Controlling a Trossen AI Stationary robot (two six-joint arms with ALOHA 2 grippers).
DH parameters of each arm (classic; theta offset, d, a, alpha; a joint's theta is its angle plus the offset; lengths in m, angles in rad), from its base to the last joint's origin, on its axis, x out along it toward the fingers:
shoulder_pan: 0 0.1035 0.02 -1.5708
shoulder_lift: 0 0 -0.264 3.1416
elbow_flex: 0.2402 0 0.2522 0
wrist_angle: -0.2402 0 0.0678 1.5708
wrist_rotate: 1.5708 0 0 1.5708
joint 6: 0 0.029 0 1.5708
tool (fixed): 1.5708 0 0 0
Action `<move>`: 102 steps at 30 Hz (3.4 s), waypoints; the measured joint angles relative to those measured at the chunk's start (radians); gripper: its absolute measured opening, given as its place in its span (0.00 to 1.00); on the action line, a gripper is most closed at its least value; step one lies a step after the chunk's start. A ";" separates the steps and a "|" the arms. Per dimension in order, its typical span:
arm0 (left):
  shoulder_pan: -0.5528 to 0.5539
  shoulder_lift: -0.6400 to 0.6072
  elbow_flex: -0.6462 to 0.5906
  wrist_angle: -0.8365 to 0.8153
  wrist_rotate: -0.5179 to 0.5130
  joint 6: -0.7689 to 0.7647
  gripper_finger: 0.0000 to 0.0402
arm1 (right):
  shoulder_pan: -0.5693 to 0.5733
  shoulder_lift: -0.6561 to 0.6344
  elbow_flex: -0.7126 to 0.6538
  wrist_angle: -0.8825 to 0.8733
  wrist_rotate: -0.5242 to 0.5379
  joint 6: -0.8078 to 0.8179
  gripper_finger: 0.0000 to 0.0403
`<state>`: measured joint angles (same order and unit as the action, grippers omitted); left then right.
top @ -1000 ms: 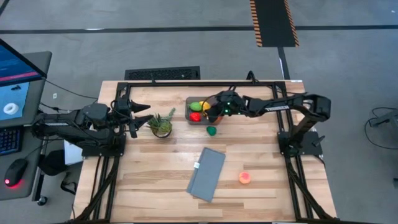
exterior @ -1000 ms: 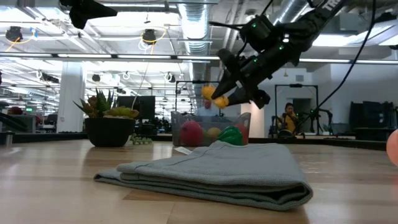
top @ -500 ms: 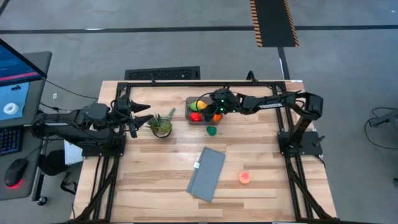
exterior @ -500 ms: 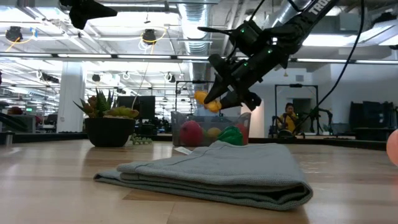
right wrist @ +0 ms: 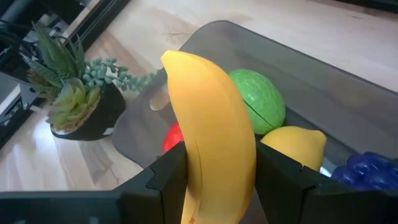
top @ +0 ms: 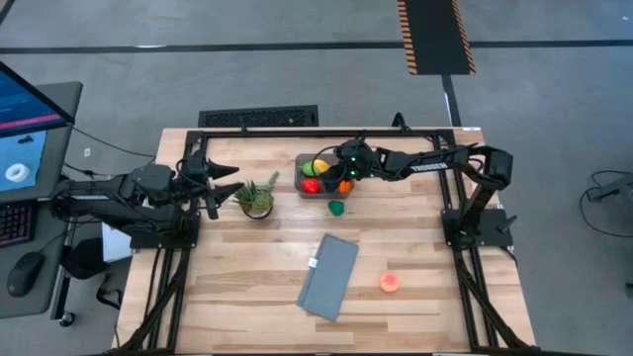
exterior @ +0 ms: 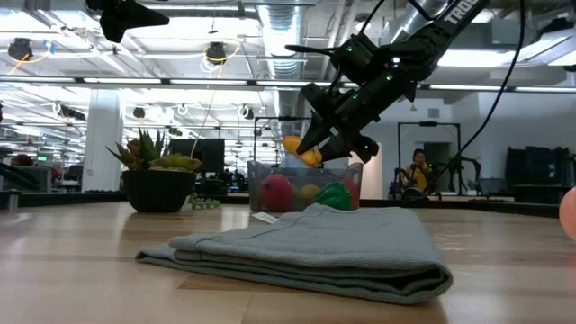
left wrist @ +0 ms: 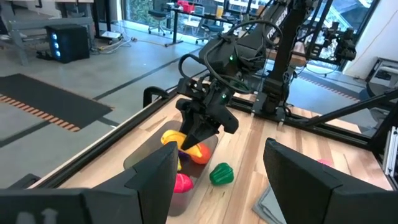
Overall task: Pick and placing Produce into tupperware
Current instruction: Put the banana into the black bin, then put the bell pepper into the black bin
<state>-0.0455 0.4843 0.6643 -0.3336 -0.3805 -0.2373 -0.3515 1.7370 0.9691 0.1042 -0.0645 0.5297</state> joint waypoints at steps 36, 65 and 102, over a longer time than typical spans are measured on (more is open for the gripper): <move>0.000 0.000 0.000 0.001 -0.001 0.009 0.57 | 0.004 0.000 0.000 0.034 -0.014 -0.015 0.52; 0.000 0.000 0.000 -0.018 -0.001 0.006 0.57 | 0.054 -0.002 0.199 -0.220 0.018 -0.209 0.47; 0.000 0.000 0.000 -0.043 0.000 0.006 0.57 | 0.394 -0.222 0.151 -0.683 0.396 0.116 0.48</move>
<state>-0.0452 0.4840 0.6643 -0.3767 -0.3809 -0.2314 0.0426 1.5146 1.1198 -0.5787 0.3317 0.6456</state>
